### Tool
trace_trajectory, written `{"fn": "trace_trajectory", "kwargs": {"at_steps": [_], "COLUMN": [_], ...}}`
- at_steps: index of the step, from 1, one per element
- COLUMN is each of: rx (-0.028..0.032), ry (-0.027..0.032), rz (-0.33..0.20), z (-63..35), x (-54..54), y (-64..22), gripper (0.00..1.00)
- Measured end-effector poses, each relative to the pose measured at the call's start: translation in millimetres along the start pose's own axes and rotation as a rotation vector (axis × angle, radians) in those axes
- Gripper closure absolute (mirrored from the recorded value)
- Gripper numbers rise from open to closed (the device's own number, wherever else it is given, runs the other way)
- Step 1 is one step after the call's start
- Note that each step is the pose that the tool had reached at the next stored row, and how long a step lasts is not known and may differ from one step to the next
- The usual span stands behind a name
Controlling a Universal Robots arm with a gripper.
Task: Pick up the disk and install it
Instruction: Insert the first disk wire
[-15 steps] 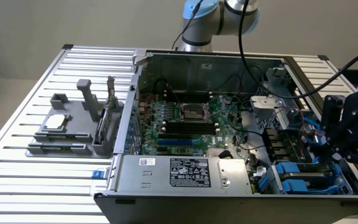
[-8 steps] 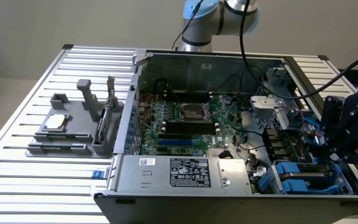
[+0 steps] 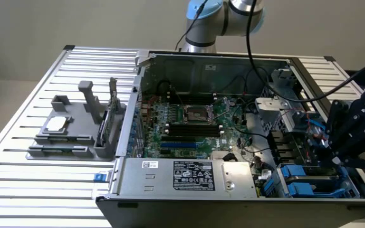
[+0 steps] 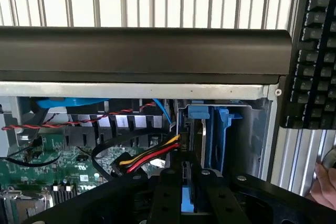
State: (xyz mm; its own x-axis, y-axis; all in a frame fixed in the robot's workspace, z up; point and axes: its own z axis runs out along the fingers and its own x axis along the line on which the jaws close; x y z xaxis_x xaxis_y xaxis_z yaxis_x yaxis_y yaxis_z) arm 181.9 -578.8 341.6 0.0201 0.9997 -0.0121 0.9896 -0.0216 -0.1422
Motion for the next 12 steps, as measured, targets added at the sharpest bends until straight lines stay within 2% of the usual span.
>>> {"fn": "trace_trajectory", "kwargs": {"at_steps": [1,3,5,7,12], "rx": [0.0011,0.0014,0.0017,0.0014,0.0012], "ry": [-0.0012,-0.0086,-0.0137,-0.0219,-0.0343], "rz": [0.006,0.009,0.01,0.012,0.015], "z": [0.1,0.4,0.8,1.3,1.6], "x": [0.0,0.0,0.0,0.2,0.4], "y": [0.1,0.1,0.1,-0.4,-1.2], "gripper": [0.84,0.84,0.84,0.84,0.84]}}
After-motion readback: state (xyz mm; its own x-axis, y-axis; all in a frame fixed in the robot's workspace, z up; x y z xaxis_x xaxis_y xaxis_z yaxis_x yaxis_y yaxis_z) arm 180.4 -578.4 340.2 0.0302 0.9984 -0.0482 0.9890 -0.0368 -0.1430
